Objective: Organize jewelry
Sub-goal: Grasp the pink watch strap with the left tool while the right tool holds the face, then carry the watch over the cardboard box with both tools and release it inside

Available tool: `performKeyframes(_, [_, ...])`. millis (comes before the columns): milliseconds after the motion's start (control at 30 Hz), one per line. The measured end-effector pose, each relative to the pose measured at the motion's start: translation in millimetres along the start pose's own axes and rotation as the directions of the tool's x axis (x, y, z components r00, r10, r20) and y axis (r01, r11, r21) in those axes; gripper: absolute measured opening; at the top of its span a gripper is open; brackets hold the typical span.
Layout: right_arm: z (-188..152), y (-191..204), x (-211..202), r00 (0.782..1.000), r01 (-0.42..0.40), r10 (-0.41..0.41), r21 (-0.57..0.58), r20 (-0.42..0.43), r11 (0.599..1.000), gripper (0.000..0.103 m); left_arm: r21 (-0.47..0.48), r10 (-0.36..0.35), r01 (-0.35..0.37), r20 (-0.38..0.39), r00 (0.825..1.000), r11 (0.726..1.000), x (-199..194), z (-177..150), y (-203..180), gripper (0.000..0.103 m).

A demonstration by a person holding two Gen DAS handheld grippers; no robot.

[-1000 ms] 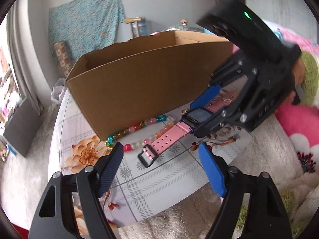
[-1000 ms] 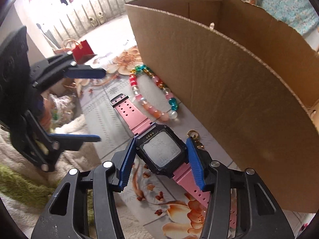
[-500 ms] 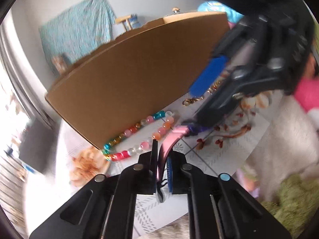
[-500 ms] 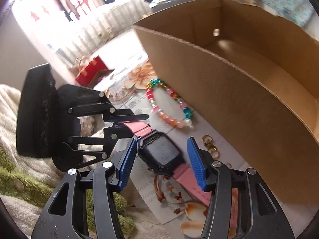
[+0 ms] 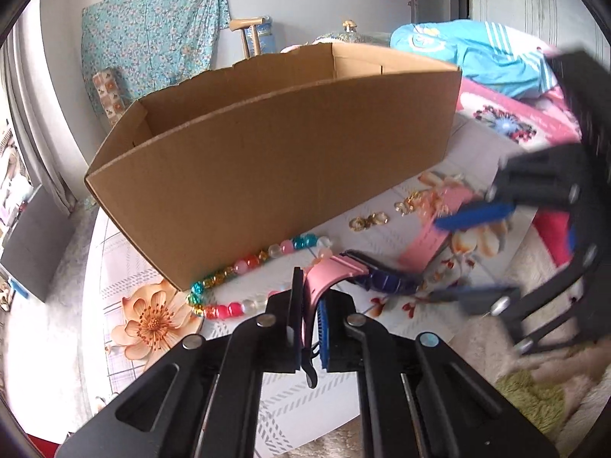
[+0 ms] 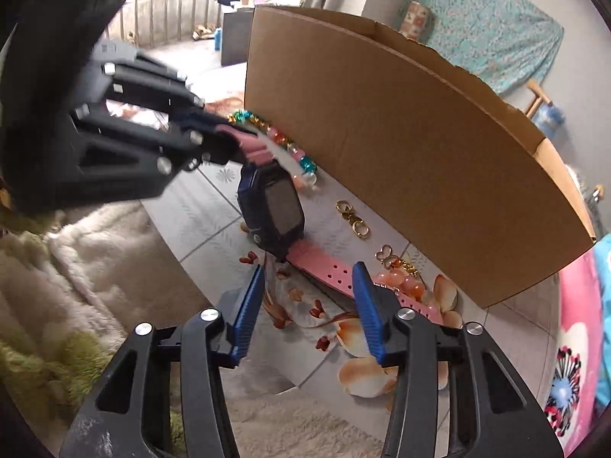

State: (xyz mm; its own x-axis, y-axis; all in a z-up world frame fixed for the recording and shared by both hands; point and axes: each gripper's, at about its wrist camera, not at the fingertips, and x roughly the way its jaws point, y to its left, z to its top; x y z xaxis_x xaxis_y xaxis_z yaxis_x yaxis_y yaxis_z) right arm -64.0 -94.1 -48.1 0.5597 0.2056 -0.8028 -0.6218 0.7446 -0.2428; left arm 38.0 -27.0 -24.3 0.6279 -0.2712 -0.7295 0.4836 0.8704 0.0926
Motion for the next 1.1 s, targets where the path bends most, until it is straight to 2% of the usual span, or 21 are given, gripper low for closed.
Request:
performKeyframes(233, [-0.2,8.9,7.0,0.99,0.104,-0.109,0.055,0.091,0.993,0.04,-0.029,-0.048,0.049,0.027,0.998,0.998,-13.1,12.5,1.6,0.006])
performKeyframes(300, [-0.7,12.3,9.0,0.984,0.134,-0.143,0.087,0.109,0.987,0.033,-0.022,-0.043,0.044,0.03,0.999,0.999,-14.1,18.1,-1.7,0.006])
performKeyframes(367, [-2.5,11.8,9.4,0.974,0.176,-0.191,0.123,0.124,0.977,0.017,-0.007,-0.027,0.028,0.033,0.999,1.0,-16.3,24.4,-5.1,0.006])
performKeyframes(433, [-5.5,8.8,5.8,0.964,0.195,-0.223,0.179,0.147,0.964,0.013,-0.001,-0.013,0.013,0.036,0.999,1.0,-21.2,30.0,-5.2,0.006])
performKeyframes(533, [-4.5,0.3,-5.7,0.94,0.201,-0.262,0.265,0.217,0.943,0.004,-0.009,-0.008,0.009,0.052,0.999,1.0,-33.8,40.1,-3.3,0.006])
performKeyframes(700, [-7.1,-12.8,-24.7,0.89,0.157,-0.297,0.378,0.347,0.912,0.003,-0.019,0.015,-0.014,0.101,0.995,1.0,-56.9,54.7,-2.5,0.006])
performKeyframes(767, [-1.1,-9.6,-28.2,0.87,0.156,-0.314,0.393,0.38,0.906,0.002,-0.007,0.03,-0.029,0.123,0.992,1.0,-65.2,59.3,-5.6,0.006])
performKeyframes(833, [-5.1,-4.9,-38.5,0.842,0.163,-0.338,0.399,0.421,0.902,0.002,0.012,0.036,-0.038,0.152,0.988,0.999,-75.5,62.1,-10.6,0.006])
performKeyframes(933, [-7.0,-14.6,-49.4,0.82,0.163,-0.356,0.414,0.448,0.896,0.002,0.031,0.041,-0.048,0.182,0.982,0.998,-86.5,64.8,-17.1,0.006])
performKeyframes(1000, [-5.9,-12.6,-57.3,0.789,0.172,-0.383,0.426,0.48,0.889,0.002,0.037,0.053,-0.062,0.203,0.978,0.997,-92.3,67.1,-19.1,0.006])
performKeyframes(1067, [3.0,-18.3,-56.6,0.787,0.179,-0.391,0.429,0.477,0.885,0.002,0.036,0.049,-0.058,0.203,0.978,0.998,-95.7,70.3,-19.4,0.006])
performKeyframes(1100, [4.7,-19.9,-58.9,0.779,0.183,-0.4,0.434,0.483,0.882,0.002,0.036,0.058,-0.067,0.207,0.977,0.997,-96.5,70.4,-19.3,0.006])
